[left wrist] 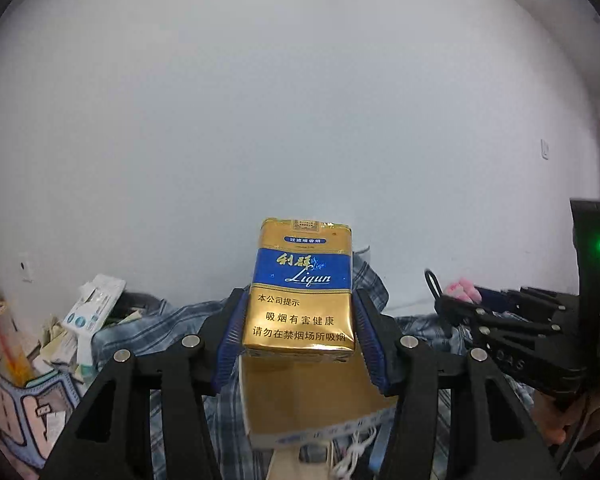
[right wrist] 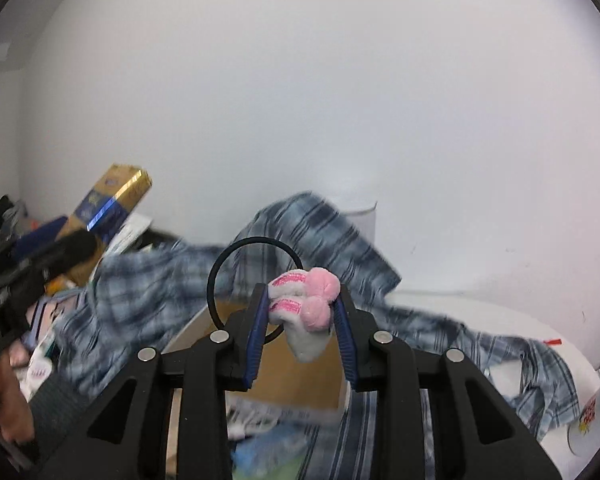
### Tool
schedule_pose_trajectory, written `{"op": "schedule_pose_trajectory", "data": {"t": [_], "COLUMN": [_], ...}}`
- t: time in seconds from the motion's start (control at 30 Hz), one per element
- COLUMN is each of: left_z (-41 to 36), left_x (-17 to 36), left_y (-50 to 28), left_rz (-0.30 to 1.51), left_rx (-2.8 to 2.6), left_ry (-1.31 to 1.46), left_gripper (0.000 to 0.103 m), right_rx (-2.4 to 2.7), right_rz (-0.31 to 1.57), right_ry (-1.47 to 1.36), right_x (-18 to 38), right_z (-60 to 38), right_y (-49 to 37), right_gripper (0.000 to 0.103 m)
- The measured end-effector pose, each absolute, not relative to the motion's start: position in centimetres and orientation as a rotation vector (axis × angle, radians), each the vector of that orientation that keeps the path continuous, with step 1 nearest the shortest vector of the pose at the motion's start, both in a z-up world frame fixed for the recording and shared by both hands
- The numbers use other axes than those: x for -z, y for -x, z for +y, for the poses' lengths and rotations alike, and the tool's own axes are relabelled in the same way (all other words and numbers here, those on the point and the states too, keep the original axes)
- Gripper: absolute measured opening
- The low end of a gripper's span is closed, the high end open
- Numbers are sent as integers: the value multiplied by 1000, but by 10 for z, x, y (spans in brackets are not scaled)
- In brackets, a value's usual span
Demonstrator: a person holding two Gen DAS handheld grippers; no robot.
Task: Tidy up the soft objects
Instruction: 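Carry the bunny and cigarette pack into the cardboard box and open both grippers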
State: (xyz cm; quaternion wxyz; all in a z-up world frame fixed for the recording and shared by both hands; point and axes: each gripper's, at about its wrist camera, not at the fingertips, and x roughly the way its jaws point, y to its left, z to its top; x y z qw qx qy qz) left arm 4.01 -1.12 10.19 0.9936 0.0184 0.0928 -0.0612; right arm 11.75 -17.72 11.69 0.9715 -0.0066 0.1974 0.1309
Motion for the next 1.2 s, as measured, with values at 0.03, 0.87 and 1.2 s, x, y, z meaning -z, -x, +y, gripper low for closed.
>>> {"op": "schedule_pose_trajectory", "data": {"t": [0.03,0.87,1.2], "left_z": [-13,4,3], "left_x": [-104,-14,24], "left_y": [-47,-168,-185], "left_rz": [186,479,599], "left_rx": [121,109,98], "left_ry": [-44,-4,-16], "left_gripper": [55,55,55], "right_rx": [-257,-257,-264], "right_rz": [394,637,753], "right_ry": [12,25,28], "right_x": [-119,-9,25], "right_z": [-175,-155,-156], "right_y": [-123,-201,-216], "right_gripper": [30,30,30]}}
